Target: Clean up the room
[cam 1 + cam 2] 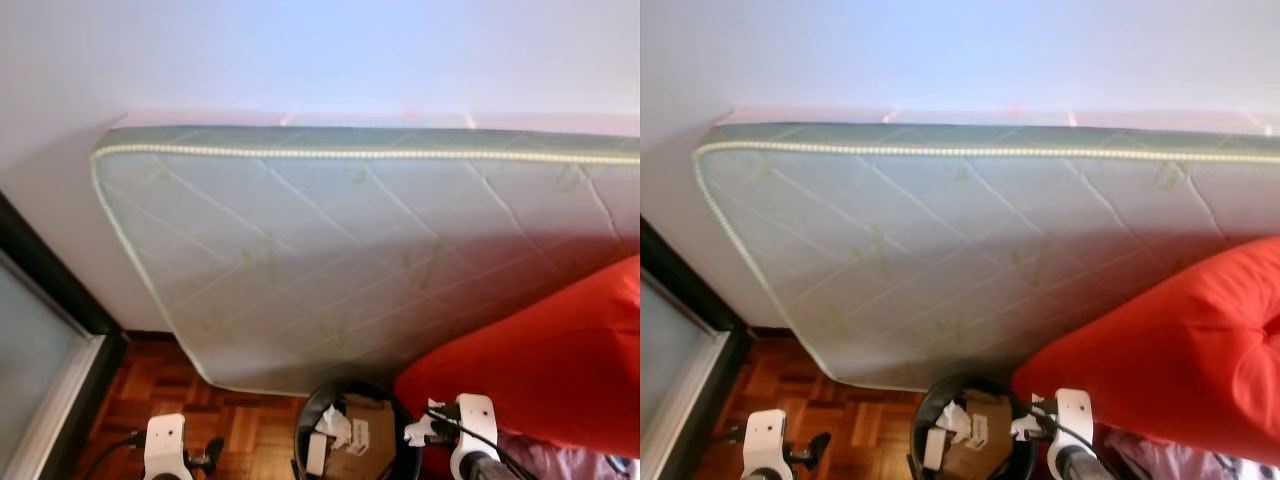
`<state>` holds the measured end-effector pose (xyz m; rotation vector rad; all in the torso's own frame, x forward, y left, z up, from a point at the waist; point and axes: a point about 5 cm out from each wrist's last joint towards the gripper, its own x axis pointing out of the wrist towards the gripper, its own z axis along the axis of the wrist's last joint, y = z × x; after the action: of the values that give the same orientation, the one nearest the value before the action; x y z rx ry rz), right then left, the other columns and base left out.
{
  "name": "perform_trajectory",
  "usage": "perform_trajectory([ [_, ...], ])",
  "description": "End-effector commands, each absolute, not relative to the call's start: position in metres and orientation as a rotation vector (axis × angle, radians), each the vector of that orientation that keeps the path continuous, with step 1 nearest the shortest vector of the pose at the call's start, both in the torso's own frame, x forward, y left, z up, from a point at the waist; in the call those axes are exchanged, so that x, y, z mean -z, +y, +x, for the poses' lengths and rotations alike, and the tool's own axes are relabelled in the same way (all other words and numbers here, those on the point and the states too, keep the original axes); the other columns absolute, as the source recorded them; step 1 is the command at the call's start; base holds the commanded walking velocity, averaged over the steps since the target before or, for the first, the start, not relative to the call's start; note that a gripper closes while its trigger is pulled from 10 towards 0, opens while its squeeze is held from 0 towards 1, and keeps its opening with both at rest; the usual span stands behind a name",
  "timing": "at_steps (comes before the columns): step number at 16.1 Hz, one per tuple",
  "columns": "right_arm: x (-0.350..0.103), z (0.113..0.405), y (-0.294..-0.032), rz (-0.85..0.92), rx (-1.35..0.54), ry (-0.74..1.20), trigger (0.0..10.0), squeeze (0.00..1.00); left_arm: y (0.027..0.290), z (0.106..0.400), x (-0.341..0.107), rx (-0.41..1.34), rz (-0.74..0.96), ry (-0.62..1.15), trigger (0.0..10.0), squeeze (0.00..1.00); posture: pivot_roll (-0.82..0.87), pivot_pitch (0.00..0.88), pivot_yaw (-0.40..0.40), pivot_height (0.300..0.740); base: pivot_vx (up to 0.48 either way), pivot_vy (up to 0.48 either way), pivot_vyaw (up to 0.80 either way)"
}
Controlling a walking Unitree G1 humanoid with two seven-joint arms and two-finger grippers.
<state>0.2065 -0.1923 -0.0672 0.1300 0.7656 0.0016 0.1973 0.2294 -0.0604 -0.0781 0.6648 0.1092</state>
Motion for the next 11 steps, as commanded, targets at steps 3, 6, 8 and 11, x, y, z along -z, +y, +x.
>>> perform_trajectory([
  [3,0.065,0.205,-0.187,0.144,-0.123,0.714,10.0,0.00,0.196,0.290,-0.009,-0.014,-0.066,0.293,10.0,0.00,0.12,0.173,-0.011,0.740,0.000,0.000,0.00],
  [6,0.066,0.201,-0.185,0.162,-0.198,0.707,10.0,0.00,0.187,0.297,-0.020,0.006,-0.078,0.220,10.0,0.00,0.13,0.197,-0.024,0.740,0.000,0.000,0.00],
  [8,0.066,0.198,-0.185,0.162,-0.239,0.706,10.0,0.00,0.184,0.301,-0.026,0.020,-0.081,0.180,10.0,0.00,0.13,0.214,-0.030,0.740,0.000,0.000,0.00],
  [11,0.067,0.193,-0.188,0.176,-0.217,0.683,10.0,0.00,0.179,0.301,-0.030,0.031,-0.083,0.148,10.0,0.00,0.14,0.240,-0.035,0.740,0.000,0.000,0.00],
])
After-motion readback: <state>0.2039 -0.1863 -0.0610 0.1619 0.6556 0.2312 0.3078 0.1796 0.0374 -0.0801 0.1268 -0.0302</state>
